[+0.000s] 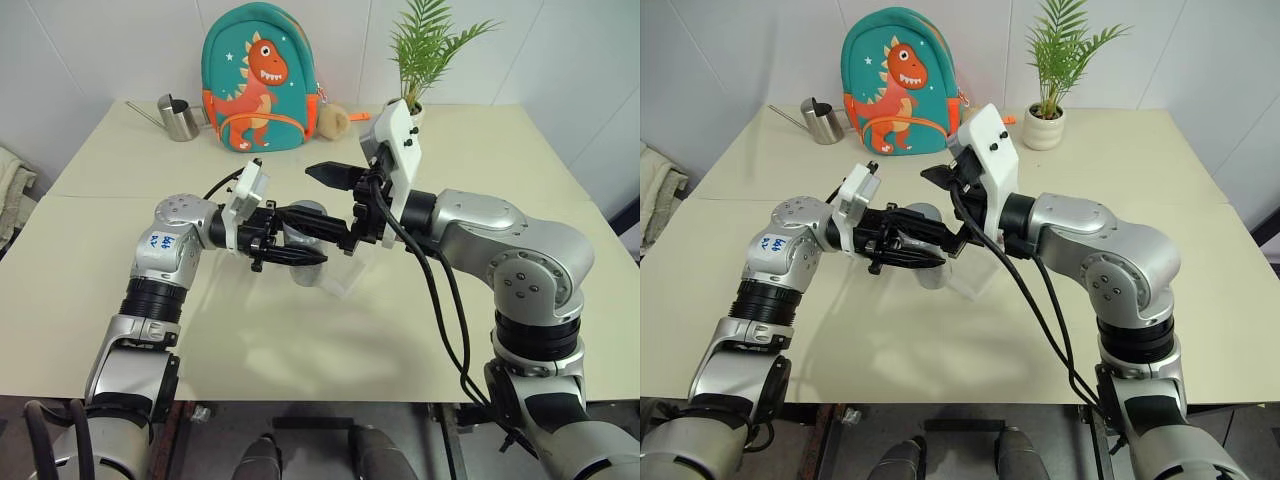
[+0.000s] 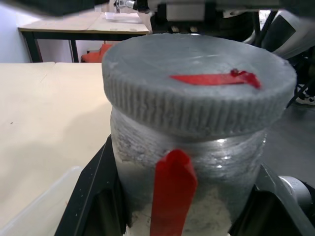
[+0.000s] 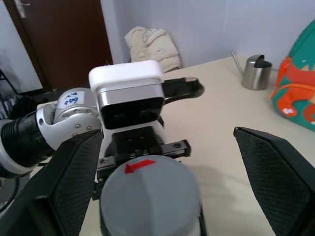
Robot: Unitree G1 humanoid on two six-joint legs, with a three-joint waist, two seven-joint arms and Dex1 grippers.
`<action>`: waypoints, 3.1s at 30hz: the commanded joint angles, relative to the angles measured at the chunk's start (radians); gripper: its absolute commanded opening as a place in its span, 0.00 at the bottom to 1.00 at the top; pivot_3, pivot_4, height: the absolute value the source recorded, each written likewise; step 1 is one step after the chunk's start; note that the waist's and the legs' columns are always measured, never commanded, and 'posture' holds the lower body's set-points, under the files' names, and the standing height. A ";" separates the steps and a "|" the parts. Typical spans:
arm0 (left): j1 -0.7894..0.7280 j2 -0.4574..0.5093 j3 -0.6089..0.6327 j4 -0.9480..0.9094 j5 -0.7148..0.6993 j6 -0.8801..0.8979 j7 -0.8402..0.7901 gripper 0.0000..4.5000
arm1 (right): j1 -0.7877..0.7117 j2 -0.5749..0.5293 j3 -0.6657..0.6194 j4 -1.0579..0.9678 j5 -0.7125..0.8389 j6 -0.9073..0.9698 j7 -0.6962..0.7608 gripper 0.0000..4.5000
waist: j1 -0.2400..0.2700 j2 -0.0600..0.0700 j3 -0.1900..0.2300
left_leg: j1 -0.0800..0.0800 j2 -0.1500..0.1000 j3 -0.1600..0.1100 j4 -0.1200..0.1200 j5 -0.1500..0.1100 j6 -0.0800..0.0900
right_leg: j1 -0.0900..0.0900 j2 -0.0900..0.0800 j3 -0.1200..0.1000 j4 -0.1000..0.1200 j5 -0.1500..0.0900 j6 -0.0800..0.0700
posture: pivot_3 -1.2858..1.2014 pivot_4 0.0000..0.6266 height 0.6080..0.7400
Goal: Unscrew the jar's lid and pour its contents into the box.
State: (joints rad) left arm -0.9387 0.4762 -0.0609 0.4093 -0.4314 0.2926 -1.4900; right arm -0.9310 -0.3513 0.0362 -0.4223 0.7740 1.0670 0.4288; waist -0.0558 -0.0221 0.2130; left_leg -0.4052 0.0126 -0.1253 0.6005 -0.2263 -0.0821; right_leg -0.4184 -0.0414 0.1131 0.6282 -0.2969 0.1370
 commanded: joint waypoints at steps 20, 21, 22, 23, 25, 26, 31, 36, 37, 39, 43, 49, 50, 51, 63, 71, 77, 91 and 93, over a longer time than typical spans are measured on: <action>-0.044 -0.002 0.006 0.007 0.007 -0.025 -0.005 0.43 | 0.046 0.029 0.041 0.003 -0.072 -0.056 0.004 0.99 | -0.001 0.000 0.000 | 0.000 0.000 0.000 0.000 0.000 0.000 | 0.000 0.000 0.000 0.001 0.000 0.000 | 0.52 0.24 1.00; -0.044 -0.002 0.006 0.008 0.008 -0.026 -0.005 0.43 | 0.046 0.029 0.040 0.003 -0.073 -0.056 0.004 0.99 | -0.001 0.000 0.000 | 0.000 0.000 0.000 0.000 0.000 0.000 | 0.000 0.000 0.000 0.001 0.000 0.000 | 0.52 0.24 1.00; -0.045 -0.002 0.005 0.011 0.008 -0.027 -0.005 0.43 | 0.046 0.030 0.039 0.002 -0.075 -0.055 0.004 0.99 | -0.001 0.000 0.000 | 0.000 0.000 0.000 0.000 0.000 0.000 | 0.000 0.000 0.000 0.001 0.000 0.000 | 0.52 0.24 1.00; -0.045 -0.002 0.005 0.010 0.008 -0.026 -0.005 0.43 | 0.048 0.030 0.037 0.000 -0.075 -0.054 0.001 0.99 | -0.001 0.000 0.000 | 0.000 0.000 0.000 0.000 0.000 0.000 | 0.000 0.000 0.000 0.000 0.000 0.000 | 0.52 0.24 1.00; -0.046 -0.003 0.005 0.013 0.010 -0.027 -0.004 0.43 | 0.051 0.024 0.035 -0.006 -0.078 -0.050 -0.001 0.99 | -0.001 0.000 0.000 | 0.000 0.000 0.000 0.000 0.000 0.000 | 0.000 0.000 0.000 0.001 0.000 0.000 | 0.52 0.24 1.00; -0.046 -0.002 0.005 0.012 0.010 -0.027 -0.004 0.43 | 0.052 0.021 0.035 -0.010 -0.078 -0.047 -0.002 0.99 | -0.001 0.000 0.000 | 0.000 0.000 0.000 0.000 0.000 0.000 | 0.000 0.000 0.000 0.001 0.000 0.000 | 0.52 0.24 1.00; -0.046 -0.001 0.005 0.015 0.012 -0.028 -0.003 0.43 | 0.061 -0.001 0.020 -0.038 -0.066 -0.026 -0.008 0.99 | 0.000 0.000 0.000 | 0.000 0.000 0.000 0.000 0.000 0.000 | 0.000 0.000 0.000 0.001 0.000 0.000 | 0.52 0.24 1.00; -0.045 0.000 0.005 0.016 0.013 -0.027 -0.002 0.43 | 0.063 -0.019 0.006 -0.062 -0.054 -0.003 -0.009 0.99 | -0.001 0.000 0.000 | 0.000 0.000 0.000 0.000 0.000 0.000 | 0.000 0.000 0.000 0.001 0.000 0.000 | 0.52 0.24 1.00; -0.044 0.000 0.006 0.014 0.013 -0.026 -0.002 0.43 | 0.063 -0.022 0.004 -0.066 -0.053 0.001 -0.010 0.99 | 0.000 0.000 0.000 | 0.000 0.000 0.000 0.000 0.000 0.000 | 0.000 0.000 0.000 0.001 0.000 0.000 | 0.52 0.24 1.00; -0.041 0.002 0.006 0.011 0.012 -0.025 -0.002 0.43 | 0.064 -0.028 -0.001 -0.076 -0.046 0.009 -0.011 0.99 | -0.001 0.000 0.000 | 0.000 0.000 0.000 0.000 0.000 0.000 | 0.000 0.000 0.000 0.001 0.000 0.000 | 0.52 0.24 1.00; -0.043 0.003 0.007 0.014 0.014 -0.026 0.002 0.43 | 0.062 -0.044 -0.017 -0.090 -0.028 0.027 -0.009 0.99 | 0.000 0.000 0.000 | 0.000 0.000 0.000 0.000 0.000 0.000 | 0.000 0.000 0.000 0.001 0.000 0.000 | 0.52 0.24 1.00; -0.043 0.007 0.008 0.015 0.017 -0.028 0.003 0.43 | 0.057 -0.059 -0.031 -0.104 -0.008 0.043 -0.005 0.99 | 0.000 0.000 0.000 | 0.000 0.000 0.000 0.000 0.000 0.000 | 0.000 0.000 0.000 0.001 0.000 0.000 | 0.52 0.24 1.00; -0.043 0.007 0.008 0.016 0.017 -0.028 0.003 0.43 | 0.056 -0.061 -0.032 -0.106 -0.005 0.045 -0.004 0.99 | 0.000 0.000 0.000 | 0.000 0.000 0.000 0.000 0.000 0.000 | 0.000 0.000 0.000 0.001 0.000 0.000 | 0.52 0.24 1.00; -0.044 0.007 0.008 0.017 0.017 -0.029 0.003 0.43 | 0.055 -0.062 -0.033 -0.106 -0.002 0.047 -0.004 0.99 | 0.000 0.000 0.000 | 0.000 0.000 0.000 0.000 0.000 0.000 | 0.000 0.000 0.000 0.001 0.000 0.000 | 0.52 0.24 1.00; -0.057 0.005 0.012 0.040 0.029 -0.045 0.004 0.43 | 0.061 -0.077 -0.033 -0.113 0.023 0.046 0.000 0.99 | 0.000 0.000 0.000 | 0.000 0.000 0.000 0.000 0.000 0.000 | 0.000 0.000 0.000 0.001 0.000 0.000 | 0.52 0.24 1.00; -0.062 0.005 0.014 0.046 0.031 -0.048 0.002 0.43 | 0.057 -0.088 -0.022 -0.115 0.027 0.042 0.003 0.99 | 0.000 0.000 0.000 | 0.000 0.000 0.000 0.000 0.000 0.000 | 0.000 0.000 0.000 0.001 0.000 0.000 | 0.52 0.24 1.00; -0.064 0.006 0.015 0.046 0.030 -0.044 0.002 0.43 | 0.051 -0.102 -0.009 -0.111 0.011 0.033 0.006 0.99 | 0.000 0.000 0.000 | 0.000 0.000 0.000 0.000 0.000 0.000 | 0.000 0.000 0.000 0.001 0.000 0.000 | 0.52 0.24 1.00; -0.062 0.003 0.014 0.043 0.030 -0.041 0.008 0.43 | 0.033 -0.106 0.024 -0.092 -0.016 0.016 0.032 0.99 | 0.000 0.000 0.000 | 0.000 0.000 0.000 0.000 0.000 0.000 | 0.000 0.000 0.000 0.001 0.000 0.000 | 0.52 0.24 1.00; -0.061 0.003 0.014 0.042 0.030 -0.042 0.008 0.43 | 0.028 -0.104 0.029 -0.088 -0.019 0.012 0.033 0.99 | 0.000 0.000 0.000 | 0.000 0.000 0.000 0.000 0.000 0.000 | 0.000 0.000 0.000 0.001 0.000 0.000 | 0.52 0.24 1.00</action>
State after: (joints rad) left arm -0.9699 0.4750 -0.0594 0.4674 -0.3985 0.2580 -1.4837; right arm -0.8811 -0.4566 0.0715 -0.4989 0.7630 1.1081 0.4498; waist -0.0561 -0.0221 0.2130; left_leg -0.4052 0.0126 -0.1253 0.6005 -0.2262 -0.0820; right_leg -0.4187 -0.0412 0.1132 0.6288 -0.2969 0.1370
